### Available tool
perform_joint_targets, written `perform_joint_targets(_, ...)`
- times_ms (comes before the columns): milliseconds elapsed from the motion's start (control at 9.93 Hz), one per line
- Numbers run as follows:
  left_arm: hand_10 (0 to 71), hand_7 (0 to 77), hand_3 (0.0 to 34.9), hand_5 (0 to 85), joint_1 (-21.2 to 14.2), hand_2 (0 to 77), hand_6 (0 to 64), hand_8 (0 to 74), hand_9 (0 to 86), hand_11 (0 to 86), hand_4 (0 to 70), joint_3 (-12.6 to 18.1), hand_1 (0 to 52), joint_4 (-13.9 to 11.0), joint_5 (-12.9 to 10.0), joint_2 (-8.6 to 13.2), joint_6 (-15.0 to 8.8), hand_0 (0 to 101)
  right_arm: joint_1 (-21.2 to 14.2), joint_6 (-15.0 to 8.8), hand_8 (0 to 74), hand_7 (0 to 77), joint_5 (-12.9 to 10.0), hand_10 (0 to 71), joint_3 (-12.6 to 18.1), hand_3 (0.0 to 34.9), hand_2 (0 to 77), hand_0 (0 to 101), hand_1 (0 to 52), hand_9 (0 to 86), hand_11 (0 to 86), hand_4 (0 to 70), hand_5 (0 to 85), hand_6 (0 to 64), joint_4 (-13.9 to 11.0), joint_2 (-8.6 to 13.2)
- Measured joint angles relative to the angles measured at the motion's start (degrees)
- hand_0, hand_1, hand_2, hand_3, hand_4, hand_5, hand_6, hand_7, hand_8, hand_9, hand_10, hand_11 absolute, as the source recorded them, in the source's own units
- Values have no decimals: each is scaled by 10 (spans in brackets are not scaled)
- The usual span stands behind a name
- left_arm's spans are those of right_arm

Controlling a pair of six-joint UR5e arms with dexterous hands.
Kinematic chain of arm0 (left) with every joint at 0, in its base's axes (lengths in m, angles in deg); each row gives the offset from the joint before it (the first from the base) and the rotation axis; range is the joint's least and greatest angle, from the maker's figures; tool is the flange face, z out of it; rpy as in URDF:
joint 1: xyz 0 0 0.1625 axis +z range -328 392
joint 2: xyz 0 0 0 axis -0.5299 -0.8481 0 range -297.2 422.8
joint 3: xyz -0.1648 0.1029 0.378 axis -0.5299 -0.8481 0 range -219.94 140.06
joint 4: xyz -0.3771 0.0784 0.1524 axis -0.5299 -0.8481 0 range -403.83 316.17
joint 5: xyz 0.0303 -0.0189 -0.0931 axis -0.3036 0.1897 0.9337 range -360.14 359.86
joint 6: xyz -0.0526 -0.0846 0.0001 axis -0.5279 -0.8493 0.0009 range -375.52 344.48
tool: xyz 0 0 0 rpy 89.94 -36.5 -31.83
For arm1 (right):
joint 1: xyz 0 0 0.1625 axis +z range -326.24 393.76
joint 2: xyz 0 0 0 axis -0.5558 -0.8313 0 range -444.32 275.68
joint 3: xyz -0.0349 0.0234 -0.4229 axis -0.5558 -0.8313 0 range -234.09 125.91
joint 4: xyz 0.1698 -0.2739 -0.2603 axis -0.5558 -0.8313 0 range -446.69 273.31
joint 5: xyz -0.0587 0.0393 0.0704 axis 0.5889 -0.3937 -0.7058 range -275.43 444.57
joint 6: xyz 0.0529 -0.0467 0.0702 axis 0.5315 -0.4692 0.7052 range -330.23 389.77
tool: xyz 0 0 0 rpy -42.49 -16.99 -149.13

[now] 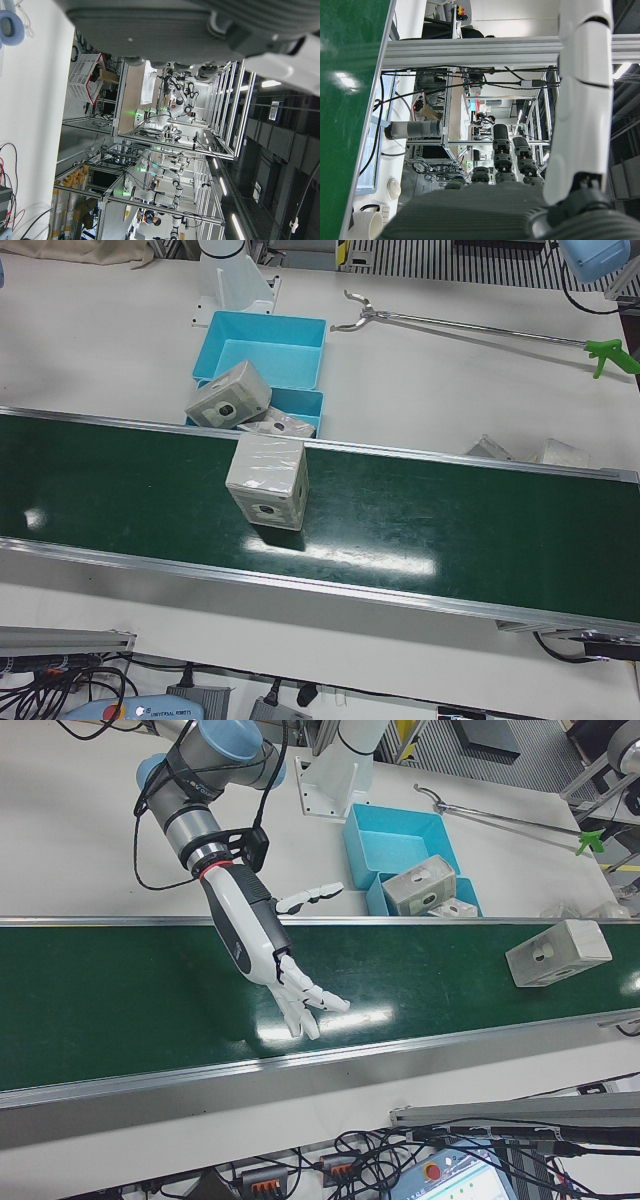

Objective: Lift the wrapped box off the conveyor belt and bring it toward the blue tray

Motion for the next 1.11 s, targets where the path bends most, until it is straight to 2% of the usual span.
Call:
perform_joint_targets(201,5,5,0,11,0,11,5,5,0,5,0,0,0,0,0,0,0,0,7,1,33,202,8,0,0,0,82,473,131,38,11,109,125,71,0,-1)
perform_joint_targets(805,0,5,0,11,0,11,5,5,0,5,0,0,0,0,0,0,0,0,8,3,33,202,9,0,-2,0,82,472,125,49,11,104,125,71,2,-1)
perform_joint_targets(906,0,5,0,11,0,11,5,5,0,5,0,0,0,0,0,0,0,0,7,2,44,202,8,0,-2,0,93,477,142,49,11,104,125,71,2,0)
perform_joint_targets(1107,0,5,0,11,0,5,0,5,5,5,0,0,0,0,0,0,0,0,-3,0,44,213,5,0,-3,0,114,478,142,60,11,131,142,87,1,9)
